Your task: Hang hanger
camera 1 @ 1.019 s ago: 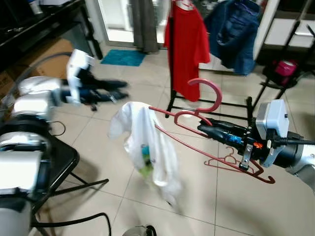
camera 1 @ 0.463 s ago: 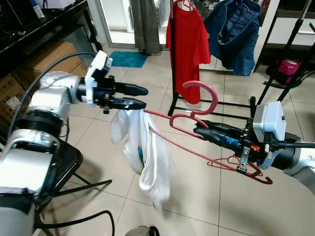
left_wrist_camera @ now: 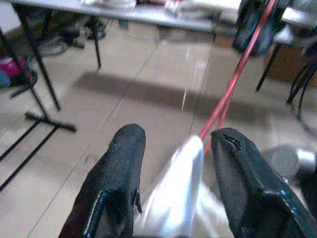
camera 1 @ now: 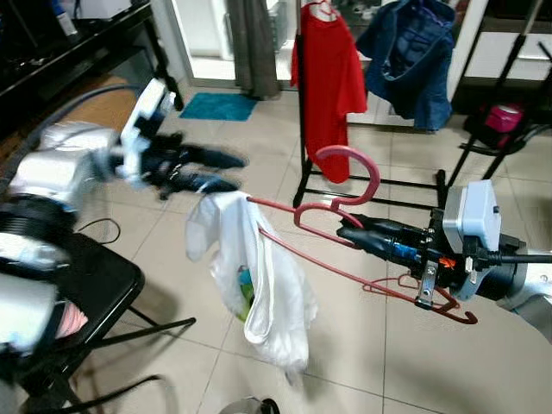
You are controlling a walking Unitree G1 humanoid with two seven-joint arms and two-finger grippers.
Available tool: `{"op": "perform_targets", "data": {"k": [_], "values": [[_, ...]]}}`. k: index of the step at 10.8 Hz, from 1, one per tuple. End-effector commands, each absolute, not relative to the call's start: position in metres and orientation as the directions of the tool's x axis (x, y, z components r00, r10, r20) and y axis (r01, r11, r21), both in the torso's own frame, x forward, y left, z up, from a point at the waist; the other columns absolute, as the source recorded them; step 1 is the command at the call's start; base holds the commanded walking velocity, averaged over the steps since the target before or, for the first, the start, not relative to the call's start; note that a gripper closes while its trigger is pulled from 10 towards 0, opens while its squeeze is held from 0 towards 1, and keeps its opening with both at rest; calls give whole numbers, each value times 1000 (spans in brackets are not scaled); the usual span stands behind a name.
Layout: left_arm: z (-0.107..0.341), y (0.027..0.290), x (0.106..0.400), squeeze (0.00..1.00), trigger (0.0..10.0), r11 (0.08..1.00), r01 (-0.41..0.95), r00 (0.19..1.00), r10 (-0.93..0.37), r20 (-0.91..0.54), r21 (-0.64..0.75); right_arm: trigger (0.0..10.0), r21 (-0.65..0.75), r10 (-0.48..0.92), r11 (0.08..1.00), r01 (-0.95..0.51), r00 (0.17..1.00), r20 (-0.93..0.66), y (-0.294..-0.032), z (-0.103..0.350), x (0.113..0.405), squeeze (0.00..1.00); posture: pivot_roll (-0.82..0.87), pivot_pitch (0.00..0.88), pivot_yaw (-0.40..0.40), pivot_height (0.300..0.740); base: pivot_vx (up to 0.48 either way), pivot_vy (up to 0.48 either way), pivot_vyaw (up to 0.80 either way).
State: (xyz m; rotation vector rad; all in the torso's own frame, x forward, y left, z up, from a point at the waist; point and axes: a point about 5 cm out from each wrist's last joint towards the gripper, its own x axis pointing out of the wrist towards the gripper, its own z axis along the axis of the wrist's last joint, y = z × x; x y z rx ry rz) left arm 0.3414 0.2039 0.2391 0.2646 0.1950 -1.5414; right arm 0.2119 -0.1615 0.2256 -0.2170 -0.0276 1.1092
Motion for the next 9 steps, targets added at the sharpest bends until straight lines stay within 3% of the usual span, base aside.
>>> {"op": "perform_targets", "data": {"k": [1, 4, 5, 6, 9], "values": [[233, 209, 339, 0, 10000, -5, 998, 19, -926, -378, 61, 10000, -191, 904, 403, -895, 422, -70, -159, 228, 209, 0, -191, 9, 172, 740, 0, 0, 0], [214, 203, 337, 0, 10000, -52, 998, -35, -891, -453, 26, 10000, -187, 910, 389, -902, 408, -74, -157, 227, 210, 0, -194, 8, 175, 740, 0, 0, 0], [205, 203, 340, 0, 9333, -46, 998, -21, -876, -481, 40, 10000, -187, 912, 384, -904, 402, -74, -156, 227, 209, 0, -193, 8, 176, 740, 0, 0, 0], [203, 203, 342, 0, 0, -29, 999, -10, -892, -451, 35, 10000, -187, 914, 380, -906, 398, -74, -156, 226, 209, 0, -192, 10, 179, 740, 0, 0, 0], [202, 204, 342, 0, 0, -38, 999, -22, -883, -469, 24, 10000, -190, 913, 381, -905, 400, -73, -156, 227, 210, 0, -193, 17, 185, 740, 0, 0, 0]]}}
